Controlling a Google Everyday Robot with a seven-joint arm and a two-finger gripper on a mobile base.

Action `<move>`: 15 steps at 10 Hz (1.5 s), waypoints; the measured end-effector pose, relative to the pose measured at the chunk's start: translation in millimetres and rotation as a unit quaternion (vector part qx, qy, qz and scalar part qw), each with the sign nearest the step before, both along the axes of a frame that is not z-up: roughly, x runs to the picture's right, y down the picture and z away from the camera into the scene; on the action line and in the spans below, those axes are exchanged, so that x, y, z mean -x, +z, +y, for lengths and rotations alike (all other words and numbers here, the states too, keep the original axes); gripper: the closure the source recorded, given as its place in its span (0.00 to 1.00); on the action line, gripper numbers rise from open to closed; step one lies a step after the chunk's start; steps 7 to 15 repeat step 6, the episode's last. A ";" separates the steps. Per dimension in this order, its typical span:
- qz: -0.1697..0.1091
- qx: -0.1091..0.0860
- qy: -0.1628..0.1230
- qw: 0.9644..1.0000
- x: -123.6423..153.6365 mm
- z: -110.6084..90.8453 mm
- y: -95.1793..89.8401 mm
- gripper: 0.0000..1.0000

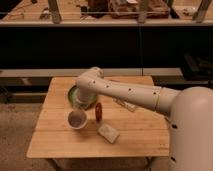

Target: Pick up the ceramic cup

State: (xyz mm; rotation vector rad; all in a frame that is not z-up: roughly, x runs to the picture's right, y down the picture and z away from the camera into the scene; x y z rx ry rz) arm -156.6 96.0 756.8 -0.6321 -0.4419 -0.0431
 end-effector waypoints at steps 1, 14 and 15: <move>0.001 -0.008 -0.004 1.000 3.5 -11.5 -14.4 0.91; 0.010 -0.027 0.000 1.000 -5.7 -44.1 -60.4 0.91; 0.010 -0.027 0.000 1.000 -5.7 -44.1 -60.4 0.91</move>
